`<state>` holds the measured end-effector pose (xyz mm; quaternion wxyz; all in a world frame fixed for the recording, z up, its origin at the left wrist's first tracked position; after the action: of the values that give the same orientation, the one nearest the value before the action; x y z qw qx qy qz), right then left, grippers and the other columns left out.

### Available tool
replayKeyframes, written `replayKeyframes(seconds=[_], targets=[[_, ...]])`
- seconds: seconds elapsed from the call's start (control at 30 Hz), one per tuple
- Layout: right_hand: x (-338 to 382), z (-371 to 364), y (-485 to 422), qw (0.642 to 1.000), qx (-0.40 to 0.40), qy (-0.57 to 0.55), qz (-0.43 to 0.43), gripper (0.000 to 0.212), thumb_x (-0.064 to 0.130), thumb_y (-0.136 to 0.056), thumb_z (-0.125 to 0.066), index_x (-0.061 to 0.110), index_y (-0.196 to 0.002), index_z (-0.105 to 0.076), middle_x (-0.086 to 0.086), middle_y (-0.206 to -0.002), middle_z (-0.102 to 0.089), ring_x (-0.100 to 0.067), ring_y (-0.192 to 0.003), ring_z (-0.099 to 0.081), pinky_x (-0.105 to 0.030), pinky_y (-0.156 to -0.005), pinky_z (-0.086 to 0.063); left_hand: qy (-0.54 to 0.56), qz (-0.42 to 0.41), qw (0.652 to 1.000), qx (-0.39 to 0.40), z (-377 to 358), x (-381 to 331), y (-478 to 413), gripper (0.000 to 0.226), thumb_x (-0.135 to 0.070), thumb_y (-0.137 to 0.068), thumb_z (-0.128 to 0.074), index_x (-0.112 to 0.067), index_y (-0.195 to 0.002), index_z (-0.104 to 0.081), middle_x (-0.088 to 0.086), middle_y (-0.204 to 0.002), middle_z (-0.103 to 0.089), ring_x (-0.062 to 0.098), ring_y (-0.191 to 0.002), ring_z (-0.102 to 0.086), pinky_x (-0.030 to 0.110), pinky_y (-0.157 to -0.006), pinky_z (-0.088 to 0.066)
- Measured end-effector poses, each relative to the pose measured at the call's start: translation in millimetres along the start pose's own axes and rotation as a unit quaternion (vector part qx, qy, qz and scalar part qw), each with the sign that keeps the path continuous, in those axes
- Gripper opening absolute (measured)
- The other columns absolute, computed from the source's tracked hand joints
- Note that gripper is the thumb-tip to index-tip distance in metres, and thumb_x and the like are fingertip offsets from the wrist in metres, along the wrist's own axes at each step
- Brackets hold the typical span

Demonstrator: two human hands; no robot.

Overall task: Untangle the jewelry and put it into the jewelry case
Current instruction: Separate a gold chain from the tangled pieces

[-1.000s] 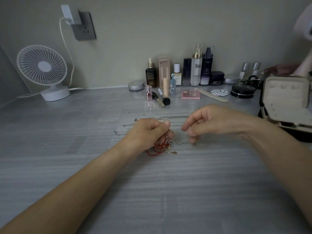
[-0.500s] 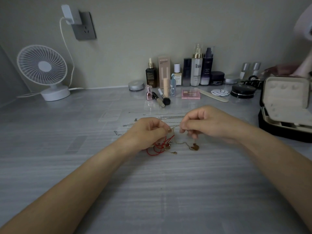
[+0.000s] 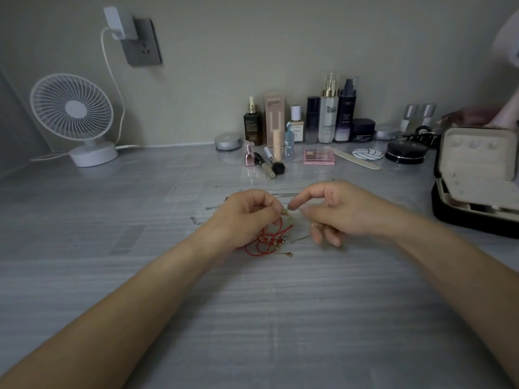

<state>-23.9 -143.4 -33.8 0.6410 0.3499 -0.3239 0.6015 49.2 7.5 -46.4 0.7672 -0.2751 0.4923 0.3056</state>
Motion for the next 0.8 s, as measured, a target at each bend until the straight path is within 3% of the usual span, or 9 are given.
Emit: replayKeyframes(seconds=[0.17,0.27,0.4,0.47,0.53,0.63,0.8], targets=[[-0.6,-6.3,-1.1,0.999,0.048,-0.008,-0.014,0.022,0.016,-0.086,-0.063,0.025,-0.103,-0.055,-0.003,-0.055,-0.067,-0.008,-0.032,-0.051,-0.015,-0.033,-0.026,0.019,-0.011,1.0,0.001,-0.9,-2.5,0.8,0.019,-0.008,-0.09,-0.055,-0.015,-0.073,-0.059,-0.014,-0.053,-0.058,-0.002,-0.051,-0.052,0.012,-0.056,-0.042],[0.1,-10.6,-1.5,0.999,0.035,-0.008,-0.006,0.011,0.017,-0.084,-0.066,0.017,-0.091,-0.058,-0.003,-0.053,-0.066,-0.009,-0.033,-0.053,-0.017,-0.033,-0.027,0.016,-0.015,1.0,-0.001,-1.5,-3.8,0.8,0.018,-0.008,-0.09,-0.056,-0.015,-0.074,-0.059,-0.014,-0.053,-0.058,-0.002,-0.052,-0.052,0.013,-0.057,-0.042],[2.8,-3.3,-2.3,0.997,-0.057,-0.002,0.048,0.006,0.013,-0.081,-0.068,0.016,-0.076,-0.066,0.002,-0.061,-0.067,-0.004,-0.048,-0.059,-0.019,-0.048,-0.044,0.003,0.008,1.0,-0.017,1.5,-1.2,-1.0,0.019,-0.011,-0.09,-0.056,-0.017,-0.072,-0.059,-0.007,-0.059,-0.054,0.007,-0.056,-0.045,0.02,-0.056,-0.037],[3.5,4.5,-2.8,0.99,-0.114,0.03,0.08,0.013,0.013,-0.077,-0.072,0.023,-0.07,-0.067,0.007,-0.065,-0.066,0.003,-0.055,-0.056,-0.011,-0.059,-0.046,-0.006,0.012,1.0,-0.014,2.5,-0.2,-0.3,0.02,-0.011,-0.09,-0.056,-0.018,-0.071,-0.059,-0.009,-0.058,-0.053,0.005,-0.054,-0.044,0.017,-0.054,-0.036],[3.4,10.4,-1.8,0.985,-0.15,0.025,0.084,0.012,0.014,-0.077,-0.073,0.022,-0.07,-0.068,0.007,-0.067,-0.065,0.003,-0.057,-0.054,-0.008,-0.059,-0.043,-0.005,0.007,1.0,-0.012,2.2,-0.5,0.7,0.02,-0.01,-0.09,-0.056,-0.018,-0.072,-0.06,-0.015,-0.051,-0.053,-0.001,-0.05,-0.045,0.011,-0.051,-0.036],[3.4,13.9,0.4,0.983,-0.164,-0.029,0.072,0.003,0.01,-0.078,-0.07,0.012,-0.076,-0.069,-0.003,-0.074,-0.066,-0.005,-0.066,-0.056,-0.009,-0.062,-0.044,0.009,0.004,1.0,-0.015,1.0,-1.5,0.6,0.014,-0.012,-0.089,-0.058,-0.017,-0.077,-0.062,-0.02,-0.047,-0.055,-0.006,-0.046,-0.049,0.005,-0.048,-0.035],[6.0,7.9,-0.2,0.983,-0.133,-0.121,0.039,0.019,0.002,-0.082,-0.058,0.013,-0.068,-0.062,-0.004,-0.074,-0.069,-0.009,-0.067,-0.061,-0.023,-0.072,-0.046,0.016,-0.008,0.999,-0.03,2.3,-0.3,-1.3,0.009,-0.017,-0.088,-0.061,-0.017,-0.081,-0.067,-0.016,-0.049,-0.052,0.0,-0.051,-0.043,0.012,-0.053,-0.037]])
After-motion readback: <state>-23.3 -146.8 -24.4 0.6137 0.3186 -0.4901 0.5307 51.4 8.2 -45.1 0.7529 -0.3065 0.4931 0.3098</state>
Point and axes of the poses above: each hand's wrist, its own y-axis away from the middle knuckle, its own z-axis out of the back of the hand, x = y × z, the point moved 2 cm from there along -y, towards the middle knuckle
